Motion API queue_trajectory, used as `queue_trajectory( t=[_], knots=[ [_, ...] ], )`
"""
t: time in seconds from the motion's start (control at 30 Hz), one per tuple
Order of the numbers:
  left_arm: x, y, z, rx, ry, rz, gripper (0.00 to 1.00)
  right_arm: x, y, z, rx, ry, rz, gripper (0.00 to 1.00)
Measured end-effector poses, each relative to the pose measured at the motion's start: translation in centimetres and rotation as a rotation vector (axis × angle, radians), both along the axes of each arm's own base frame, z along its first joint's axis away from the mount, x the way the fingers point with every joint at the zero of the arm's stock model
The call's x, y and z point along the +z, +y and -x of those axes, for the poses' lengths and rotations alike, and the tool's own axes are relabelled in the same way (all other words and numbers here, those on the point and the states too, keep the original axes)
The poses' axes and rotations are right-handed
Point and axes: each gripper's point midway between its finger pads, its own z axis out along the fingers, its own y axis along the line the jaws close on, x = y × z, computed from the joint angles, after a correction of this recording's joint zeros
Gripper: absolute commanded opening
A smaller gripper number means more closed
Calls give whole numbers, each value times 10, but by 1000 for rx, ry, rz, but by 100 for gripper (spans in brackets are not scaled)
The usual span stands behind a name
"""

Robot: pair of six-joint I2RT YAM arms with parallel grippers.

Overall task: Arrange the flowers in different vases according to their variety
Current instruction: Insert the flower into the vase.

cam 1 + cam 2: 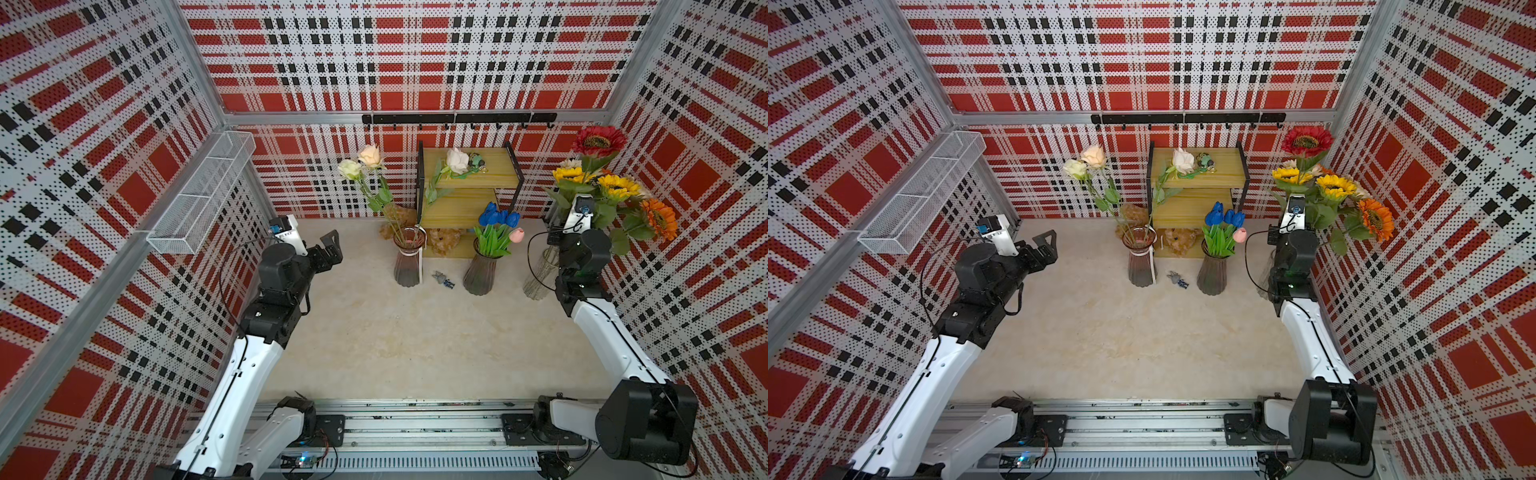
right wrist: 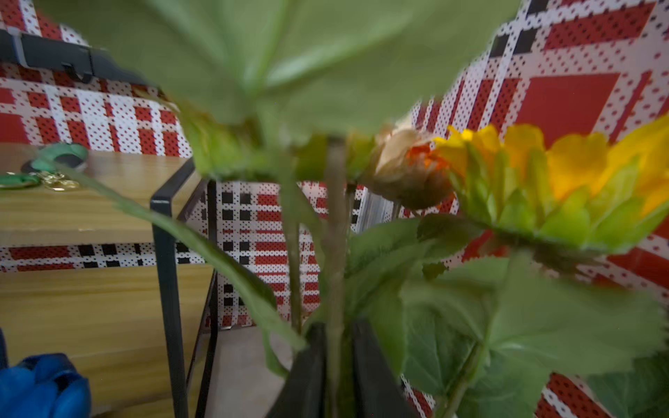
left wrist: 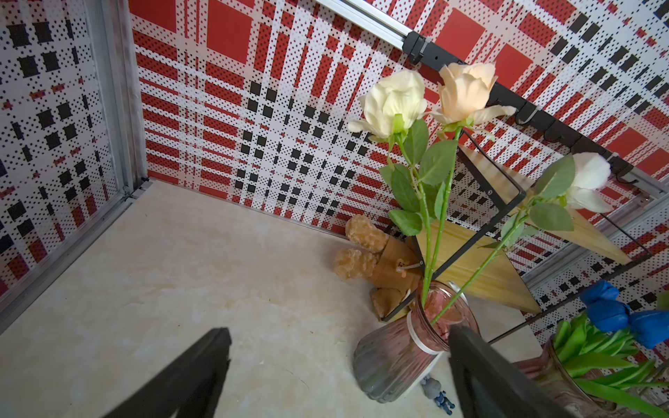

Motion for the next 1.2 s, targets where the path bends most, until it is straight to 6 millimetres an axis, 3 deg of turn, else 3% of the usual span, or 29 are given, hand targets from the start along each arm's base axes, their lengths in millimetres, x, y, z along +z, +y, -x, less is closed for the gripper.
queue_trajectory(
  t=[0.13,0.37,0.57,0.77,0.87,1.07,1.2],
  knots=[
    [-2,0,0,-1,7,-6,99,7,-2,12,-13,-4,-16,98],
    [-1,0,4,-6,7,-9,99,57,0,58,-15,-102,-63,100],
    [4,4,8,-1,-9,-21,99,62,4,98,-9,-121,-128,100],
    [3,9,7,18,-26,-38,99,44,6,129,-11,-91,-199,100],
    [-10,16,6,60,-29,-42,99,32,10,144,7,-75,-252,100],
    [-63,43,4,216,-14,-56,99,-6,17,157,35,-29,-365,100],
    [-99,64,16,331,-76,-101,99,-57,19,145,33,62,-434,100]
  ],
)
